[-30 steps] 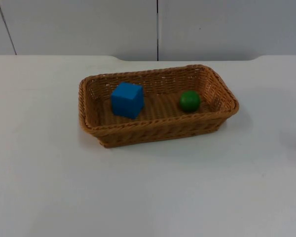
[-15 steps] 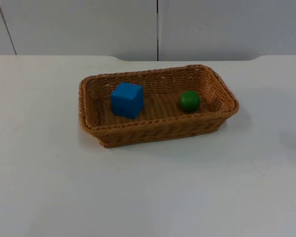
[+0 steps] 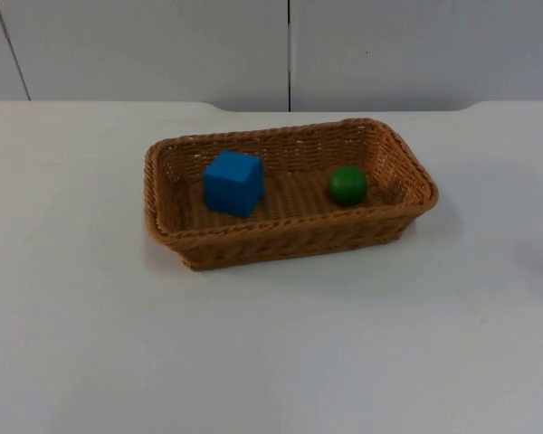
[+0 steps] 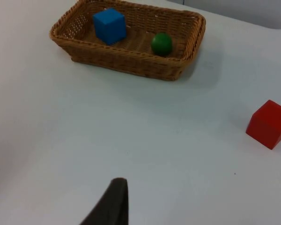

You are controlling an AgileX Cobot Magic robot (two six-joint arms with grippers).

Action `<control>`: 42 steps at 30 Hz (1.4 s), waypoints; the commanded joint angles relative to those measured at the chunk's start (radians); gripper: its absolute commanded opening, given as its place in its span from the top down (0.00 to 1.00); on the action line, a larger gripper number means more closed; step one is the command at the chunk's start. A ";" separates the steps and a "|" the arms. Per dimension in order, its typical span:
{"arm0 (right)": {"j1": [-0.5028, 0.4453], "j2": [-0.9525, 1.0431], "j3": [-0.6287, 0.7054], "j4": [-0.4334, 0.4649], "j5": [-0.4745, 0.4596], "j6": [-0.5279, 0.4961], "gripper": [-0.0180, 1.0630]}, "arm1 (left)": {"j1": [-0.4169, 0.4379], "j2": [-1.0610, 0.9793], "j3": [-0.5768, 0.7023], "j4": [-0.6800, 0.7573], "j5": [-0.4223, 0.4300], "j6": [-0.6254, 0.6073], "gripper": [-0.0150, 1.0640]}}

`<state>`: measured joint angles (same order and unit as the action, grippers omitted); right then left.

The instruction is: Place all geometric objects except the red cube into the basket.

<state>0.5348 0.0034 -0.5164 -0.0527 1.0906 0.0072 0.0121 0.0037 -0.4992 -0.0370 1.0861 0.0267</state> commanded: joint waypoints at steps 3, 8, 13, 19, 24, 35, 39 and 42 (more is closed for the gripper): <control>-0.017 -0.003 0.002 0.006 -0.013 0.008 0.01 | 0.000 -0.004 0.005 -0.005 -0.010 -0.006 0.01; -0.123 -0.003 0.002 0.004 -0.013 0.008 0.01 | 0.000 -0.004 0.005 -0.005 -0.010 -0.006 0.01; -0.354 -0.003 0.002 0.004 -0.013 0.008 0.01 | 0.000 -0.004 0.005 -0.005 -0.010 -0.006 0.01; -0.466 -0.003 0.002 0.004 -0.013 0.008 0.01 | 0.000 -0.004 0.005 -0.005 -0.010 -0.006 0.01; -0.466 -0.003 0.002 0.004 -0.013 0.008 0.01 | 0.000 -0.004 0.005 -0.005 -0.010 -0.006 0.01; -0.466 -0.003 0.002 0.004 -0.013 0.008 0.01 | 0.077 -0.004 0.005 -0.005 -0.010 -0.006 0.01; -0.466 -0.003 0.002 0.004 -0.013 0.008 0.01 | 0.082 -0.004 0.005 -0.005 -0.010 -0.006 0.01; -0.466 -0.003 0.002 0.004 -0.013 0.008 0.01 | 0.074 -0.004 0.005 -0.005 -0.010 -0.006 0.01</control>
<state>0.0738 0.0034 -0.5164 -0.0527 1.0873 0.0116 0.0895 0.0037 -0.4992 -0.0370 1.0861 0.0260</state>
